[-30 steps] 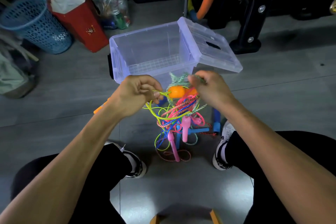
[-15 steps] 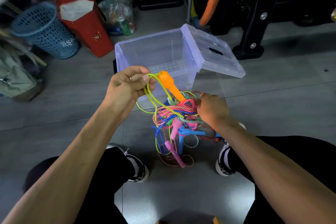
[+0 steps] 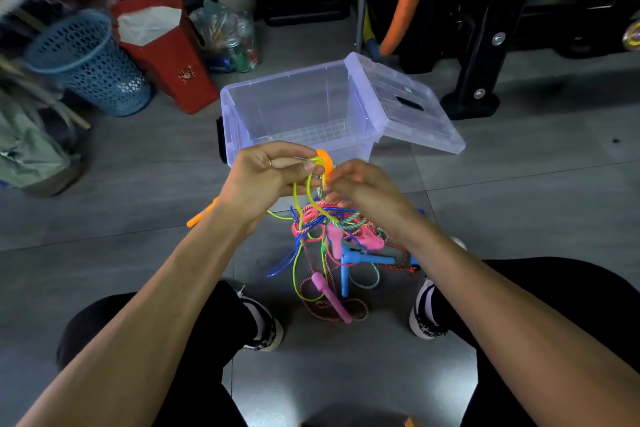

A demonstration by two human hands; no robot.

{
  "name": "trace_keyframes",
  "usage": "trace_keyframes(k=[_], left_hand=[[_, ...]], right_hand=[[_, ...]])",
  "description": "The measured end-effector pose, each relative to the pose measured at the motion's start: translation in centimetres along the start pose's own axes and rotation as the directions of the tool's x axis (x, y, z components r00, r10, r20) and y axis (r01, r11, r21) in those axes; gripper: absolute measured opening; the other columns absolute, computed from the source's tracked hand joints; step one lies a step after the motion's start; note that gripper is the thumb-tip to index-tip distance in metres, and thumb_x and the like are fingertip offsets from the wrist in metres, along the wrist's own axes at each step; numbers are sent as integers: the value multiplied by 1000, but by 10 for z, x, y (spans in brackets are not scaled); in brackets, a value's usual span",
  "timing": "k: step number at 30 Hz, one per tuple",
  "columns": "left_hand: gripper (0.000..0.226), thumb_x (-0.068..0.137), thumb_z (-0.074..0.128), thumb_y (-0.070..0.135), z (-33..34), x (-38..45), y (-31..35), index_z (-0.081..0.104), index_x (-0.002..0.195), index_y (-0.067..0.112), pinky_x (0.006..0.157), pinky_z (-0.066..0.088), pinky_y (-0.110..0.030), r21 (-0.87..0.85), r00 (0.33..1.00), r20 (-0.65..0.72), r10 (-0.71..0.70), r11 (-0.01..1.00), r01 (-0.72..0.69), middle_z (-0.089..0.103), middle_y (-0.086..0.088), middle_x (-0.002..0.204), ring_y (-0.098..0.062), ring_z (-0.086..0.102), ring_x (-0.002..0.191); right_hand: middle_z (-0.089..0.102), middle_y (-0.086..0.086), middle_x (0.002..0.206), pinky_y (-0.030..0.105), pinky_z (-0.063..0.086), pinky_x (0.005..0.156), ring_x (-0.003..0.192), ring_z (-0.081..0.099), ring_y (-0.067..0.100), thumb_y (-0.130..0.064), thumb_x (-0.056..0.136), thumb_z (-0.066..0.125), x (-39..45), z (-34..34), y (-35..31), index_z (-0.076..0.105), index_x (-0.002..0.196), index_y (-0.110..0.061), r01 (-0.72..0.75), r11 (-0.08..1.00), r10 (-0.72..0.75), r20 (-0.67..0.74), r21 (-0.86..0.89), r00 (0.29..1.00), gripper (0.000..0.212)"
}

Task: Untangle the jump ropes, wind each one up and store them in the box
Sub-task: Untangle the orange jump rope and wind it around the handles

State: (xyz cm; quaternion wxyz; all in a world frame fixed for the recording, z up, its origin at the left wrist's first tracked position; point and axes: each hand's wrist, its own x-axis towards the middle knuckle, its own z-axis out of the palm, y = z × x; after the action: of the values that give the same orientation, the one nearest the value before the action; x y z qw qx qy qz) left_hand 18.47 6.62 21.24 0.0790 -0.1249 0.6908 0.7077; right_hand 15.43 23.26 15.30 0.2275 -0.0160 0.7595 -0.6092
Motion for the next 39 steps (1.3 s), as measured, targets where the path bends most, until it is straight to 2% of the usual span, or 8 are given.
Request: trace_keyframes(k=[2, 5, 13, 17, 22, 28, 34, 39], left_hand=[[13, 84, 65, -7, -1, -1, 1, 68, 90, 4, 71, 60, -32, 74, 999, 43, 7, 997, -10, 74, -13, 79, -23, 71, 69], [14, 82, 68, -6, -5, -2, 2, 69, 85, 8, 74, 57, -33, 166, 995, 95, 23, 985, -38, 74, -17, 81, -24, 72, 70], [19, 80, 71, -5, -13, -1, 4, 70, 94, 9, 71, 58, -30, 248, 995, 88, -40, 969, 17, 73, -12, 77, -22, 69, 71], [16, 80, 70, -8, -8, 1, 1, 68, 90, 5, 68, 58, -30, 59, 993, -11, -119, 991, 120, 72, -11, 78, -24, 70, 73], [9, 86, 63, -6, -5, 4, -4, 67, 91, 0, 69, 59, -29, -131, 985, -60, -160, 980, 151, 73, -9, 80, -23, 71, 73], [14, 83, 64, -5, -16, 13, -7, 72, 84, 7, 56, 55, -25, 321, 971, -235, 52, 947, 26, 70, -11, 72, -15, 64, 54], [26, 79, 53, -1, -29, 27, -20, 75, 83, 13, 66, 53, -22, 610, 927, -304, 219, 792, 13, 73, 1, 77, -16, 66, 64], [31, 81, 48, 5, -37, 33, -29, 74, 88, 18, 64, 44, -21, 750, 950, -308, 42, 625, 216, 70, -2, 89, -21, 62, 74]], right_hand=[[61, -5, 112, 28, 51, 82, 95, 61, 8, -24, 83, 72, 5, -7, 1, 57, 108, -26, 120, 980, -131, -57, -158, 990, 29], [61, -9, 118, 24, 45, 93, 107, 56, 3, -25, 86, 70, 7, -14, 1, 58, 117, -33, 297, 889, -275, 114, -347, 955, 34], [58, 2, 119, 43, 48, 88, 108, 56, 22, -25, 88, 63, 15, -19, 6, 57, 124, -16, 439, 671, -511, 57, -597, 858, 37], [63, 3, 104, 31, 47, 78, 93, 61, 16, -25, 85, 69, 8, -6, 5, 59, 102, -17, 305, 853, -402, -159, -424, 902, 21], [73, -1, 82, 34, 52, 77, 78, 68, 12, -23, 89, 66, -6, 8, -5, 70, 83, -23, 200, 966, -163, 218, -163, 962, 7], [47, -10, 50, 24, 35, 50, 49, 41, 8, -23, 96, 58, 0, -6, -8, 68, 86, -14, 203, 955, -179, 126, -217, 976, 16], [45, -8, 51, 28, 31, 55, 50, 38, 6, -25, 89, 64, -4, -22, -9, 67, 75, -15, 238, 895, -175, 194, -377, 965, 17], [70, 8, 71, 45, 54, 74, 72, 68, 32, -20, 95, 56, -9, -45, -26, 65, 79, -11, 198, 961, -192, 49, -191, 980, 20]])
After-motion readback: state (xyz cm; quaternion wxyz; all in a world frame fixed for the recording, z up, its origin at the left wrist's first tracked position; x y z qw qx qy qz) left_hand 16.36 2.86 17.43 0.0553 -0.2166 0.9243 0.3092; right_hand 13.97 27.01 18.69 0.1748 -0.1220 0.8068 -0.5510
